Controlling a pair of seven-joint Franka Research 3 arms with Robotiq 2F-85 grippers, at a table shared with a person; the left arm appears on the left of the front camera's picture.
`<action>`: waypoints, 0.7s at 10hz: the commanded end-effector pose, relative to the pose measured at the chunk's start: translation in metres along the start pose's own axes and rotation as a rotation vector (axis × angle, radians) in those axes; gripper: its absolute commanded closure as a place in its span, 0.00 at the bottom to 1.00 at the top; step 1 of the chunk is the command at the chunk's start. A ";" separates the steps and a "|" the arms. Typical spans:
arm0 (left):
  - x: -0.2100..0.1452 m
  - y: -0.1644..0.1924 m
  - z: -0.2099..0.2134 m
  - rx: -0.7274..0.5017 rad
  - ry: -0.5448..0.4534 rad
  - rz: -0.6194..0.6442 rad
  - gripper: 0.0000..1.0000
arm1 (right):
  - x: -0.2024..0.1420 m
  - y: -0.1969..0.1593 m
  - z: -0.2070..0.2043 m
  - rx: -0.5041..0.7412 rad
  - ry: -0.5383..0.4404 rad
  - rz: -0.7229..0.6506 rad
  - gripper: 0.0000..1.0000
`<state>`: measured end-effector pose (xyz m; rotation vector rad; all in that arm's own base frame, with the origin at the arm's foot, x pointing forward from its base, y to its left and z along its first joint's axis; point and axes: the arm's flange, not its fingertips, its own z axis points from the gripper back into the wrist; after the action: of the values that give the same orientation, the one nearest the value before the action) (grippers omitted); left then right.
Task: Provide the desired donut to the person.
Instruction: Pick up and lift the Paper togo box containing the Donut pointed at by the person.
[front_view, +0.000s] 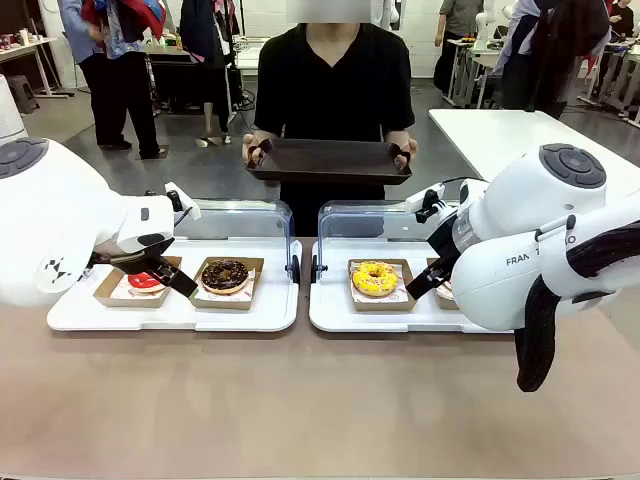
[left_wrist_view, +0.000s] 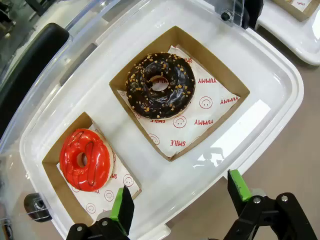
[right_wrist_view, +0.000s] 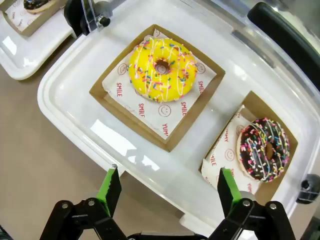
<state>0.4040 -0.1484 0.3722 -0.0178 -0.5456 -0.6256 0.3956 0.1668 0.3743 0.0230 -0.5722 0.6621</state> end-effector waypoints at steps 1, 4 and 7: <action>0.000 0.000 0.000 0.000 0.000 0.000 0.00 | 0.000 0.000 0.000 0.000 0.000 0.000 0.00; 0.000 0.000 0.000 0.000 0.000 0.000 0.00 | 0.000 0.000 0.000 0.000 0.000 0.000 0.00; 0.000 0.000 0.000 0.000 0.000 0.000 0.00 | 0.000 0.000 0.000 0.000 0.000 0.000 0.00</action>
<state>0.4040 -0.1484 0.3722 -0.0178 -0.5456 -0.6256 0.3956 0.1668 0.3743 0.0229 -0.5722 0.6617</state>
